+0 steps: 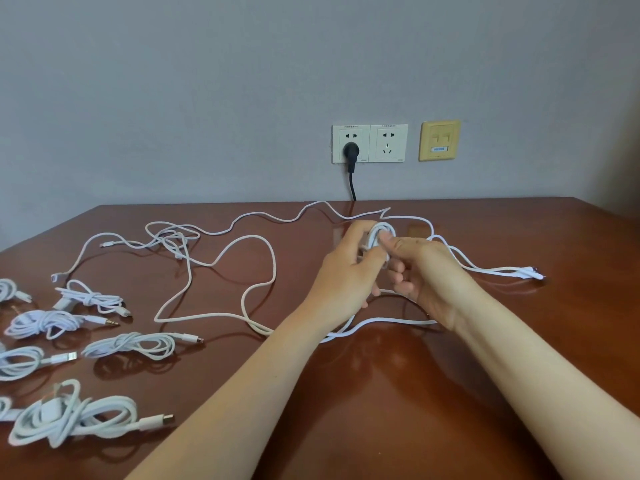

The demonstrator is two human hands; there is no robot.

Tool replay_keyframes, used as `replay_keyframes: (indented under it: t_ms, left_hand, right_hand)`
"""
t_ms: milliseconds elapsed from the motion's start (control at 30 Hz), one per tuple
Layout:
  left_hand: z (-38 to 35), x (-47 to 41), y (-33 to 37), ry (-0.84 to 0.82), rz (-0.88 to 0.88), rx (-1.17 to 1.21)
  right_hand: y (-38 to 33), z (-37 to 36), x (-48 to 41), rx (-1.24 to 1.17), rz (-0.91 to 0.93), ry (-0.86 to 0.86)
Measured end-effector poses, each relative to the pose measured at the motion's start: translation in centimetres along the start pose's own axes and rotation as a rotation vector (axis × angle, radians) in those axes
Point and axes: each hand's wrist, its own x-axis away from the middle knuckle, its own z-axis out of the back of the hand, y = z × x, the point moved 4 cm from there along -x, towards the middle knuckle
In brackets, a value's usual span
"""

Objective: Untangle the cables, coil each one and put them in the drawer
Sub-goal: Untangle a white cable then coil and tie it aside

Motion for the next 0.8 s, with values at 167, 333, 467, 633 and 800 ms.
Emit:
replay_keyframes:
  t_ms: [167,333,467,633,800]
  left_hand:
    - [0.4,-0.2,-0.2,0.032,0.052,0.081]
    - [0.5,-0.2,0.2,0.008,0.082,0.176]
    - [0.5,-0.1,0.3,-0.005,0.104,0.187]
    - [-0.2,0.1,0.2,-0.083,0.072,0.173]
    - [-0.4,0.1,0.3,-0.097,0.045,0.188]
  right_hand:
    - [0.0,0.0,-0.1,0.085,0.012,-0.092]
    - [0.1,0.4,-0.1,0.196,0.065,-0.060]
    - [0.4,0.1,-0.3,0.221,0.102,-0.025]
    - [0.9,-0.2,-0.4,0.235,0.132,0.017]
    - [0.6,0.0,-0.3,0.193,0.134,0.034]
